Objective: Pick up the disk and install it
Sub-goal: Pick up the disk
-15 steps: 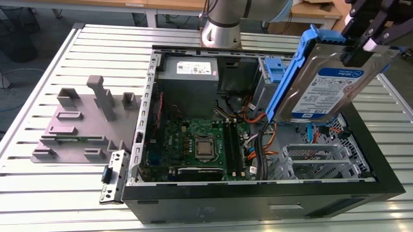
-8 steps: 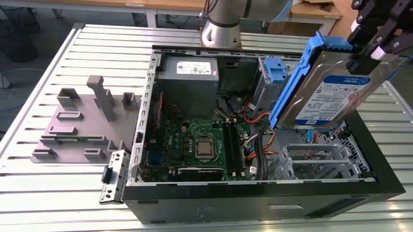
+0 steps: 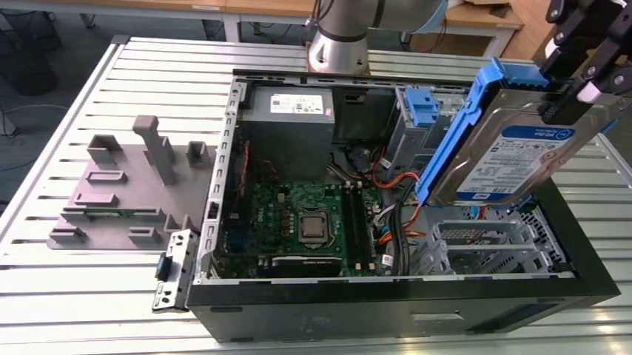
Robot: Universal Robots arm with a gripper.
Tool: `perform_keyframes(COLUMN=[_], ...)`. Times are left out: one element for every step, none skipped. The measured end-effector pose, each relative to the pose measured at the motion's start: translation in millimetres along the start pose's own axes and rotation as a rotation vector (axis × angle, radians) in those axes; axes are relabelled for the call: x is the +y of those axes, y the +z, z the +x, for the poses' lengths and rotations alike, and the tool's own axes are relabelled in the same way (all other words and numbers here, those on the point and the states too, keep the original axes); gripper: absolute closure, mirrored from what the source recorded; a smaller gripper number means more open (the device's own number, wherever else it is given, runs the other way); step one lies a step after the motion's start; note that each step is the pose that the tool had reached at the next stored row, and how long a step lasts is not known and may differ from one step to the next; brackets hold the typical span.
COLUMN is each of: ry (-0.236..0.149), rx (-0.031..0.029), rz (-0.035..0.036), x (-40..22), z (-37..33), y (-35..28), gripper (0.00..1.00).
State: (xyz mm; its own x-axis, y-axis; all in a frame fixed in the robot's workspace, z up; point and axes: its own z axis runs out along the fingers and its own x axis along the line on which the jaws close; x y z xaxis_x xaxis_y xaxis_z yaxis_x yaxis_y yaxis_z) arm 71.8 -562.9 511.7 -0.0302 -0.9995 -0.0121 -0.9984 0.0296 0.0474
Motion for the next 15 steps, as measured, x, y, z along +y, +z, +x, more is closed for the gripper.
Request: perform_keyframes(ry=[0.000,0.000,0.000,0.000,0.000,0.000,0.000,0.000,0.000,0.000,0.000,0.000,0.000,0.000,0.001], rx=[0.0002,0.0005,0.0008,0.0015,0.0022,0.0025,0.0029,0.0039,0.0052,0.0065,0.0079,0.0089,0.0097,0.0100,0.0102], rz=[0.0000,0.0001,0.0001,0.0001,0.0001,0.0001,0.0001,0.0001,0.0002,0.0003,0.0002,0.0003,0.0003,0.0003,0.0003], x=[-0.3,-0.6,-1.1,-1.7,-2.5,-3.5,-5.0,-6.8,-9.1,-11.7,-14.7,-17.6,-20.6,-23.6,-26.4], z=[1.1,1.8,2.1,2.3,2.3,2.3,2.3,2.3,2.3,2.2,2.1,2.0,1.9,1.8,1.8], y=[0.2,0.5,1.0,1.6,2.4,3.4,4.4,5.2,5.9,6.5,7.0,7.4,7.7,8.1,8.4], gripper=[0.65,0.65,0.65,0.65,0.65,0.65,0.65,0.65,0.65,0.65,0.65,0.65,0.65,0.65,0.65])
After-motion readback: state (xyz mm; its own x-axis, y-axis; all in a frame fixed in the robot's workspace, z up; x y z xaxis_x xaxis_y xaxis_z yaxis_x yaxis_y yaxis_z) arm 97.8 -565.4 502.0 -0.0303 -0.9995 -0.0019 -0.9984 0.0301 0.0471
